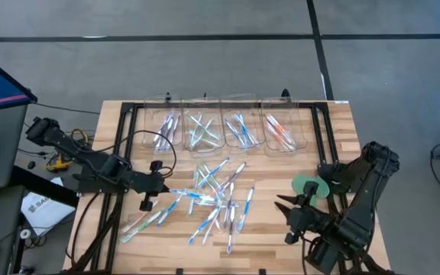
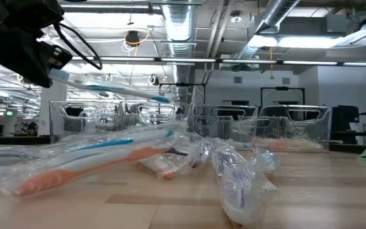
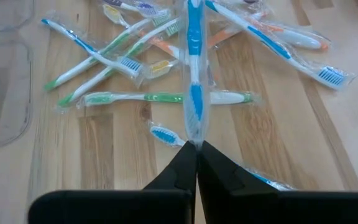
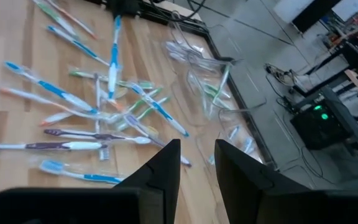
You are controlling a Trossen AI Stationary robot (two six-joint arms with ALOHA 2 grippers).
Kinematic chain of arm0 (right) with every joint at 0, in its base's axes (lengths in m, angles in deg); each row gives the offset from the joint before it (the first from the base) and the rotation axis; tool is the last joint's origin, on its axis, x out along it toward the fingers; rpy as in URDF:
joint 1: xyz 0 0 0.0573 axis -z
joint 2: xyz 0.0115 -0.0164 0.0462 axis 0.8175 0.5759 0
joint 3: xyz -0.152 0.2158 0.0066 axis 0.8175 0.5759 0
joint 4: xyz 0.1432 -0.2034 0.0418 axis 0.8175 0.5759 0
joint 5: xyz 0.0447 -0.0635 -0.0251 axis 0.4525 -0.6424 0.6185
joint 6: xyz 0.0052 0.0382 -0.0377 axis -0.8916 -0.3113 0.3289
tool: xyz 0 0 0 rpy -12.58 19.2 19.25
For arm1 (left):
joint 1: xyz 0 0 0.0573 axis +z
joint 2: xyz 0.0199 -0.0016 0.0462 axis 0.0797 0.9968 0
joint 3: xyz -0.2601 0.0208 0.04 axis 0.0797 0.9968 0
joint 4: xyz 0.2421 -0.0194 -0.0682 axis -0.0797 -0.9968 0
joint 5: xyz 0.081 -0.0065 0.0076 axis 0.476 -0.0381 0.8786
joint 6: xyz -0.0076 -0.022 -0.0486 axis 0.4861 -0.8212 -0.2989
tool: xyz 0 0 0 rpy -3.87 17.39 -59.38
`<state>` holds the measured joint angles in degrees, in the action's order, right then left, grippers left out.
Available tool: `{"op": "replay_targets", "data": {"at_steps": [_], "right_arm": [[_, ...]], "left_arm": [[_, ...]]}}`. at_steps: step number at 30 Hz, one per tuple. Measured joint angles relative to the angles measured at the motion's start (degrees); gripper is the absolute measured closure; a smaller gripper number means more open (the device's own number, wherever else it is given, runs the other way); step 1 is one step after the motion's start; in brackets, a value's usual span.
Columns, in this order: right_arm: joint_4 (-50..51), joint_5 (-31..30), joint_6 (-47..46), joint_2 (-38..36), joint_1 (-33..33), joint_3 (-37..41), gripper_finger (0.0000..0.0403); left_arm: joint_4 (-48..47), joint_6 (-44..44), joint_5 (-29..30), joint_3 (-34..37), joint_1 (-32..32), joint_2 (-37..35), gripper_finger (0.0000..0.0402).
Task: Pick & Place Toothbrushes
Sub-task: Put the blue toothbrush into the middle right transparent bin
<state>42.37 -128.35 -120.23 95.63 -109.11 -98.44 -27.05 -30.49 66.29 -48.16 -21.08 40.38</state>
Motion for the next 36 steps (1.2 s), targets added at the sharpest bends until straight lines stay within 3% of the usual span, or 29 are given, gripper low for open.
{"op": "replay_targets", "data": {"at_steps": [9, 23, 31, 36], "right_arm": [[-1.1, -0.4, 1.0, 0.5, 2.7, 3.0, 0.031], [-2.1, -9.7, -28.7, 0.4, 1.2, 25.5, 0.0353], [-2.7, -14.9, -39.4, 0.4, 6.3, 34.5, 0.0399], [-7.8, -15.2, -40.9, 0.4, 9.8, 38.1, 0.0399]], "left_arm": [[0.0, 0.0, 0.0, 0.0, 0.0, 0.0, 0.0401], [0.4, 0.7, 0.0, 0.0, 0.0, 0.0, 0.0401], [0.8, 1.0, 1.7, 0.0, 0.0, 0.0, 0.0401], [1.1, 1.0, 3.2, 0.0, 0.0, 0.0, 0.0401]]}}
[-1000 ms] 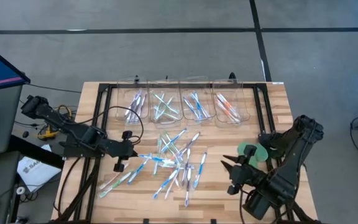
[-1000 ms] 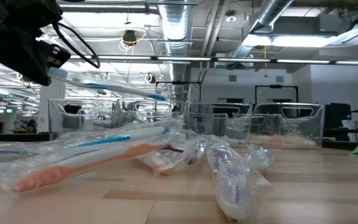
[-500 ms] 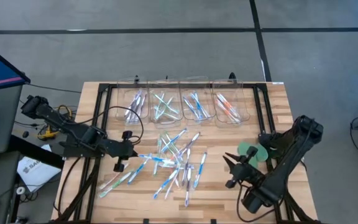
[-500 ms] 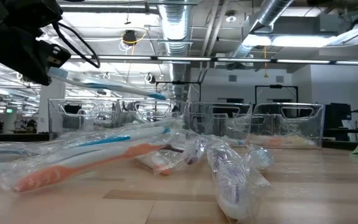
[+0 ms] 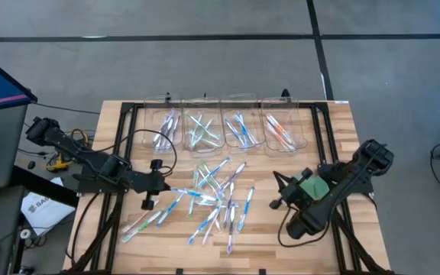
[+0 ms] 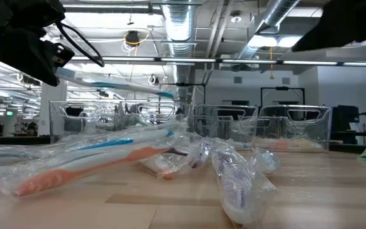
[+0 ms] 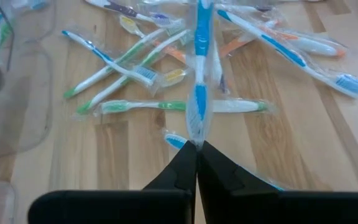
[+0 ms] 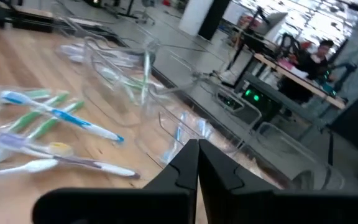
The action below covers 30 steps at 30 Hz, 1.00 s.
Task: Pick & Place Toothbrushes
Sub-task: Put the blue toothbrush into the middle right transparent bin
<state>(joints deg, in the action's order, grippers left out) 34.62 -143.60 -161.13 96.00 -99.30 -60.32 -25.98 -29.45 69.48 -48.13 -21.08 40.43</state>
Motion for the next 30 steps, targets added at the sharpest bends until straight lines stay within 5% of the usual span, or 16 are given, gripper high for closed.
{"op": "replay_targets", "data": {"at_steps": [12, 18, 30], "right_arm": [[-4.9, -1.6, 7.2, 0.0, 4.1, 1.6, 0.0402], [-5.1, 3.5, 14.1, 0.0, 8.6, 1.6, 0.0402], [-6.4, 9.6, 53.0, -0.1, 22.5, -6.3, 0.0403]], "left_arm": [[3.5, 3.0, 1.7, 0.0, 0.1, 0.0, 0.0401], [4.0, 3.0, 1.8, 0.0, 0.5, 0.0, 0.0401], [4.1, 4.5, 1.7, 0.0, 2.7, 0.0, 0.0401]]}}
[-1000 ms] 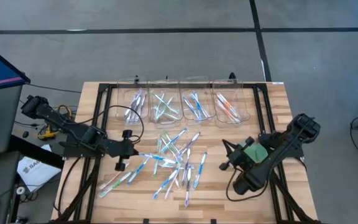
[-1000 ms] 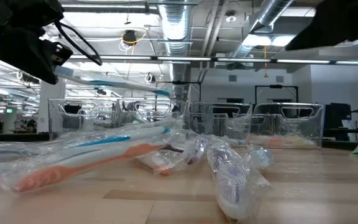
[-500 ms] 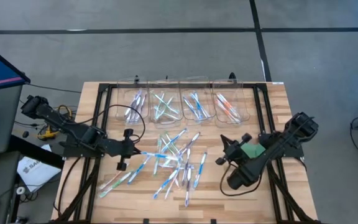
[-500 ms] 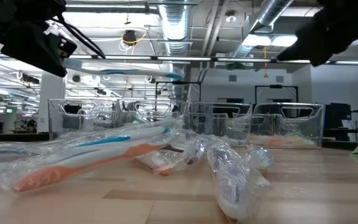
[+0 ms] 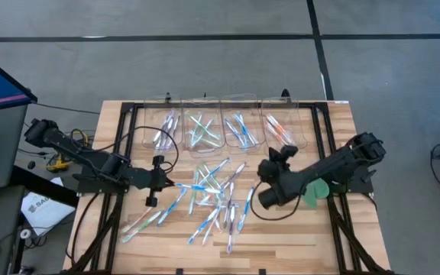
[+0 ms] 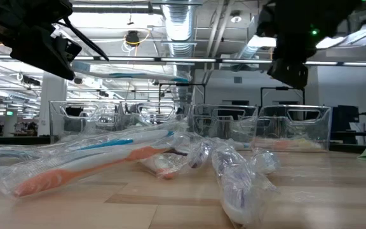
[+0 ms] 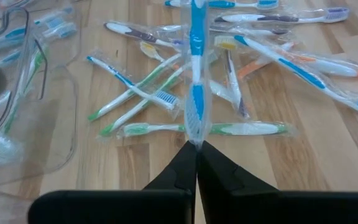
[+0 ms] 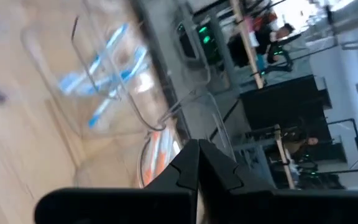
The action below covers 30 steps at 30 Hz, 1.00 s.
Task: Pick & Place Toothbrushes
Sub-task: Put the blue toothbrush into the middle right transparent bin
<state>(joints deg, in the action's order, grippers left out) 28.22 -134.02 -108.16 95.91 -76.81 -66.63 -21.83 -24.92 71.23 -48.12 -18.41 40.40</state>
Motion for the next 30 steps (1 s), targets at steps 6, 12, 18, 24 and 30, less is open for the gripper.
{"op": "replay_targets", "data": {"at_steps": [6, 12, 18, 24, 30], "right_arm": [[-2.4, 9.1, 18.8, 0.0, 3.6, -5.7, 0.0403], [-7.5, 14.8, 34.0, 0.0, 4.5, -8.7, 0.0403], [-10.1, 19.0, 41.4, 0.0, 4.6, -10.4, 0.0403], [-16.4, 36.4, 38.9, -0.1, 5.2, -9.5, 0.0403], [-19.8, 38.9, 38.3, -5.0, 1.9, -1.4, 0.0403]], "left_arm": [[0.6, -0.7, 0.0, 0.0, 0.0, 0.0, 0.0401], [3.6, -1.5, 0.6, 0.0, -0.2, 0.0, 0.0401], [5.7, -0.7, 0.1, 0.0, -0.5, 0.0, 0.0401], [6.1, -2.1, 0.1, 0.0, -0.6, 0.0, 0.0401], [8.2, 1.0, 0.9, 0.0, -0.8, 0.0, 0.0401]]}}
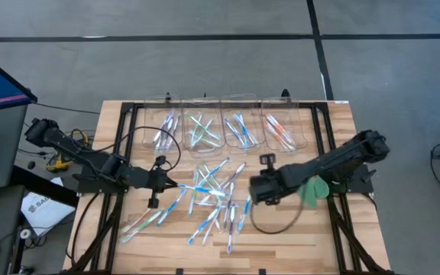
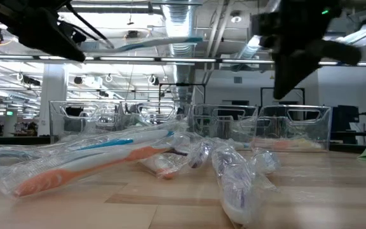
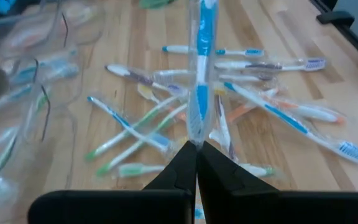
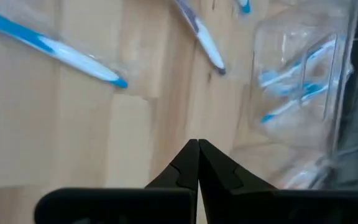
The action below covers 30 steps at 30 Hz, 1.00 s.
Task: Pick & Place Toothbrushes
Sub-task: Put the blue toothbrush into the middle right transparent bin
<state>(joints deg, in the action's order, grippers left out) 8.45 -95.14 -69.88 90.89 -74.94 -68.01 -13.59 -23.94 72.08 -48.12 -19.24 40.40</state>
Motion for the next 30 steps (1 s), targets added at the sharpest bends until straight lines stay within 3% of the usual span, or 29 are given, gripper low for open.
{"op": "replay_targets", "data": {"at_steps": [5, 9, 14, 21, 30], "right_arm": [[-15.7, 0.9, -7.7, -14.5, -5.3, 15.1, 0.0403], [-32.2, 1.8, -6.7, -25.6, -10.5, 27.3, 0.0403], [-49.5, 1.1, -1.4, -34.9, -12.0, 38.4, 0.0403], [-72.1, 0.0, 3.7, -36.8, -7.5, 46.4, 0.0393], [-78.7, -0.2, 8.0, -32.8, -1.4, 46.8, 0.0277]], "left_arm": [[3.5, 1.6, 0.2, 0.0, 0.0, 0.0, 0.0401], [10.5, 4.7, -2.4, 0.0, 0.0, 0.0, 0.0401], [19.3, 11.0, -4.3, 0.0, 0.1, 0.4, 0.0401], [30.7, 14.7, -4.5, 0.0, 2.8, 6.6, 0.0401], [48.2, 18.1, -7.9, 0.0, 11.9, 18.5, 0.0401]]}}
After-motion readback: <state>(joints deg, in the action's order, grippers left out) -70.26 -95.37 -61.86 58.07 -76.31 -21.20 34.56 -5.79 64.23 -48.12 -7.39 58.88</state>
